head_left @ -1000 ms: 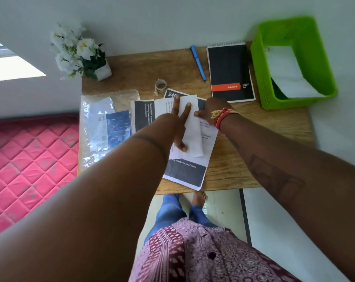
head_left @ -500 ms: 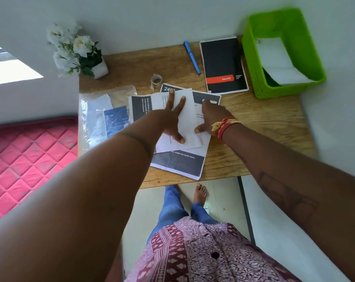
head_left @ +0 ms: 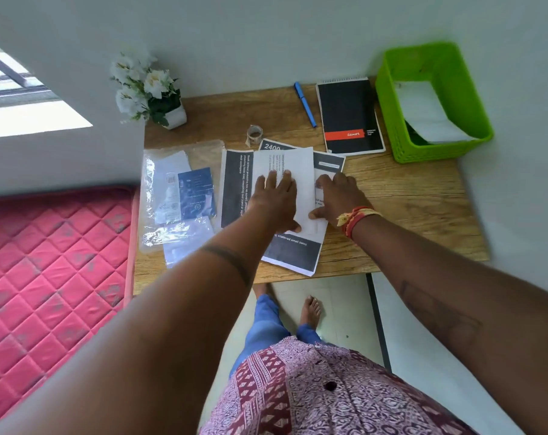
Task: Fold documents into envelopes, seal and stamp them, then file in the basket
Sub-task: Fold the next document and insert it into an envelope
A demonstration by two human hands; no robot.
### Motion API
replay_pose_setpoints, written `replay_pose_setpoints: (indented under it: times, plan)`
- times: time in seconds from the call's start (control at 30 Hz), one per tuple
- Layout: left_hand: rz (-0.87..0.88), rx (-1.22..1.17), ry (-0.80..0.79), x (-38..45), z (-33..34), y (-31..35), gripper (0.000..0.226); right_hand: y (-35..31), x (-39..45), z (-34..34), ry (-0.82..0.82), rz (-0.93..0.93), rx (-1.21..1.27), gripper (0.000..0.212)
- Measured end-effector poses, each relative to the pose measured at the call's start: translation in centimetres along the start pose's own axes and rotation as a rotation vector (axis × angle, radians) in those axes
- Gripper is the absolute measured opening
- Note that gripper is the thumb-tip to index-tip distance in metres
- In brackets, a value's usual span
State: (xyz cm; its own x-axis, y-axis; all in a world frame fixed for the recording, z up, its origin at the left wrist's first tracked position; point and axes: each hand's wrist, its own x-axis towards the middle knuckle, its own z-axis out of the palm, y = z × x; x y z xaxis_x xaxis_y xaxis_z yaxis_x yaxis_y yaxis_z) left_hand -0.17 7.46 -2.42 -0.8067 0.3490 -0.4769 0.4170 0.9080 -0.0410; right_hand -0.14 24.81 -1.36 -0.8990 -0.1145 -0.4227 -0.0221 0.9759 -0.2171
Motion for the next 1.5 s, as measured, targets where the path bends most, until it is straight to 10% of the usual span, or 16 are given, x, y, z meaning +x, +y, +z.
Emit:
replay_pose_setpoints:
  times: [0.47, 0.83, 1.1, 1.5]
  plan:
    - [0.004, -0.224, -0.055, -0.3, 2.1, -1.9, 0.13, 0.3, -1.4, 1.1, -0.004, 0.006, -0.024, 0.083]
    - [0.042, -0.242, -0.025, 0.2, 2.9, -2.6, 0.131, -3.7, 2.1, -0.3, 0.034, 0.426, 0.636, 0.039]
    - [-0.15, -0.697, 0.113, 0.1, -0.1, -4.0, 0.052, -5.9, 1.3, 0.0, 0.207, 0.304, 0.942, 0.022]
    - [-0.277, -1.178, 0.204, 0.0, 0.8, -8.8, 0.042, -9.4, 1.7, 3.3, 0.168, 0.109, 0.596, 0.013]
